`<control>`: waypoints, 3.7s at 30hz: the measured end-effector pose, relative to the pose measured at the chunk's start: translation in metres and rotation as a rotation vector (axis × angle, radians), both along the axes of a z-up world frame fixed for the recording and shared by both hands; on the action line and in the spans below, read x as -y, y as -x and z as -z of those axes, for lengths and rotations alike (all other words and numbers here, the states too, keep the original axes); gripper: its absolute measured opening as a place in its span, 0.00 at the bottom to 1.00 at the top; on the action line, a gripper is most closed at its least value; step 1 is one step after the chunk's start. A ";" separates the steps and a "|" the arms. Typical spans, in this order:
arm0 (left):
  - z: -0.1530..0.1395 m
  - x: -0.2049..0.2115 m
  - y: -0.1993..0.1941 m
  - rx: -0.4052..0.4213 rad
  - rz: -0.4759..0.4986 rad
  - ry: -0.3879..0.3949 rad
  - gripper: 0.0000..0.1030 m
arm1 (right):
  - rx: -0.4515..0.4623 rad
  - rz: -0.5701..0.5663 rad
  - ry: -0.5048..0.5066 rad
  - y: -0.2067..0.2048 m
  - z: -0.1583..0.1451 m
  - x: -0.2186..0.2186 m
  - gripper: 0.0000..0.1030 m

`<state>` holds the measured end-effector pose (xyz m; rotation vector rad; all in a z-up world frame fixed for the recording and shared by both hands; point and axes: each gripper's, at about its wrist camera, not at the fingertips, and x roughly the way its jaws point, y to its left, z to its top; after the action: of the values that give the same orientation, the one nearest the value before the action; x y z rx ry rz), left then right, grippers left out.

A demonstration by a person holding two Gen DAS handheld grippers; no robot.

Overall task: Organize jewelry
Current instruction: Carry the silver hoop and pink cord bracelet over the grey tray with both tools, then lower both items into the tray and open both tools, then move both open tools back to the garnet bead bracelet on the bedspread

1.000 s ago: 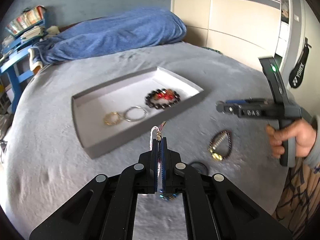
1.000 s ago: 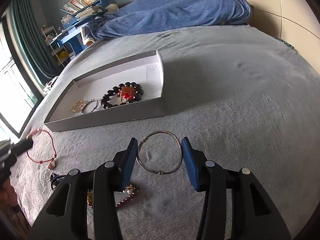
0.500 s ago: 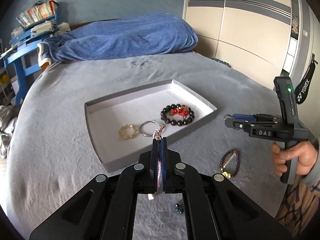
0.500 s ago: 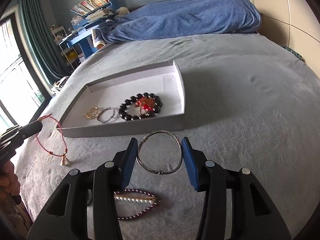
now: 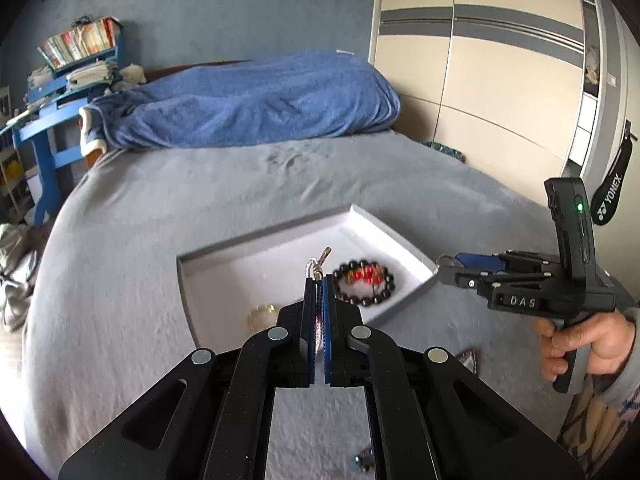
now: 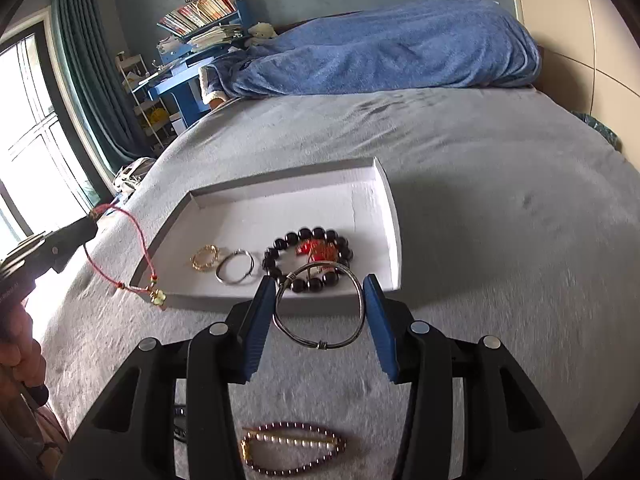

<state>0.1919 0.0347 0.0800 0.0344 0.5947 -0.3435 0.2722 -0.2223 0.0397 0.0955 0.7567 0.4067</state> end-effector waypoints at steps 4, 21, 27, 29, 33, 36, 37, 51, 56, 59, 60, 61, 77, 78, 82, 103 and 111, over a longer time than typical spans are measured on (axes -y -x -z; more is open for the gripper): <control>-0.007 -0.001 -0.011 0.015 -0.004 0.004 0.03 | 0.005 -0.010 0.004 -0.011 -0.005 -0.005 0.44; 0.001 -0.015 -0.066 -0.016 -0.054 -0.002 0.03 | 0.009 -0.061 0.050 -0.059 -0.005 -0.040 0.44; 0.011 -0.023 -0.095 -0.039 -0.082 0.007 0.03 | -0.003 -0.065 0.061 -0.078 0.001 -0.051 0.44; 0.015 -0.025 -0.102 -0.043 -0.090 0.003 0.03 | -0.002 -0.066 0.056 -0.084 0.000 -0.054 0.44; 0.024 -0.029 -0.118 -0.064 -0.109 0.009 0.03 | -0.004 -0.071 0.070 -0.099 0.003 -0.063 0.44; 0.030 -0.031 -0.123 -0.079 -0.115 0.016 0.03 | -0.029 -0.067 0.066 -0.111 0.010 -0.066 0.44; 0.033 -0.030 -0.125 -0.085 -0.115 0.011 0.03 | -0.031 -0.067 0.073 -0.114 0.012 -0.067 0.44; 0.076 -0.006 -0.135 -0.210 -0.058 -0.042 0.04 | -0.095 -0.088 0.178 -0.130 0.043 -0.081 0.44; 0.078 -0.007 -0.133 -0.227 -0.075 -0.043 0.19 | -0.111 -0.086 0.188 -0.130 0.048 -0.080 0.44; 0.076 -0.011 -0.130 -0.224 -0.092 -0.017 0.37 | -0.106 -0.091 0.191 -0.128 0.047 -0.080 0.45; 0.075 -0.012 -0.129 -0.223 -0.096 -0.017 0.38 | -0.101 -0.092 0.193 -0.127 0.045 -0.080 0.46; 0.074 -0.012 -0.128 -0.221 -0.099 -0.021 0.43 | -0.098 -0.093 0.194 -0.126 0.044 -0.080 0.50; 0.037 -0.015 -0.082 -0.106 -0.145 -0.036 0.90 | 0.023 -0.060 0.167 -0.083 -0.001 -0.055 0.90; 0.036 -0.016 -0.078 -0.102 -0.148 -0.039 0.91 | 0.031 -0.056 0.166 -0.080 -0.003 -0.053 0.91; 0.032 -0.018 -0.064 -0.096 -0.150 -0.036 0.91 | 0.047 -0.045 0.155 -0.067 -0.012 -0.046 0.94; 0.055 0.001 0.027 -0.153 -0.083 -0.027 0.91 | 0.023 -0.074 0.096 0.009 -0.002 -0.012 0.94; 0.066 0.014 0.041 -0.164 -0.034 -0.055 0.91 | -0.015 -0.062 0.121 0.022 0.015 0.004 0.94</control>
<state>0.1513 0.0209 0.0135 0.0490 0.7665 -0.2984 0.2498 -0.2260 0.0250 -0.0391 0.7989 0.4188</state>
